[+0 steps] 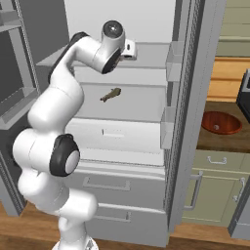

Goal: Grab a lemon wedge from the fridge and one ice cube from the ice bowl, and put them in the glass of lemonade.

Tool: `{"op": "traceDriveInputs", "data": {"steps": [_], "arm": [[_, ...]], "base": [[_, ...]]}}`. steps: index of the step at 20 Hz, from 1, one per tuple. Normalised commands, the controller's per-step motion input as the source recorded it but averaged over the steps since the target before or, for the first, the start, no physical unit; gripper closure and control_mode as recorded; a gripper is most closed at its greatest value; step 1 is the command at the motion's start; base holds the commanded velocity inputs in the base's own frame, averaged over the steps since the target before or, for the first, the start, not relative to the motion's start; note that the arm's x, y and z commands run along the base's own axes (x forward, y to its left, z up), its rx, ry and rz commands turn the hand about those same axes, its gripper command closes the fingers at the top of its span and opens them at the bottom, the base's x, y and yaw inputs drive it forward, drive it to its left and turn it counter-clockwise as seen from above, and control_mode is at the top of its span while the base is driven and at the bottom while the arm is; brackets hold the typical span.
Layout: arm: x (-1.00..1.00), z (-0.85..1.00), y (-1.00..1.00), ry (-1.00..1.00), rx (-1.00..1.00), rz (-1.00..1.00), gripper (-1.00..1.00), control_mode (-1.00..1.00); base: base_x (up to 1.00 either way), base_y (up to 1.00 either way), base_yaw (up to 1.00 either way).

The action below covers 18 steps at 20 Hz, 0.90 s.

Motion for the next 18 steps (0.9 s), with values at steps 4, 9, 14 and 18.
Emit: {"op": "traceDriveInputs", "data": {"steps": [4,9,14,18], "arm": [[-1.00,0.14,0.00,-0.07,0.00,0.03,1.00,-1.00],[-1.00,0.19,0.00,0.01,-0.07,0.02,1.00,-1.00],[-1.00,0.36,0.01,0.06,-0.12,0.00,1.00,-1.00],[-1.00,0.06,0.00,0.16,-0.17,0.00,1.00,-1.00]], "base": [[0.00,0.00,0.00],[0.00,0.00,0.00],[0.00,0.00,0.00],[0.00,0.00,0.00]]}}
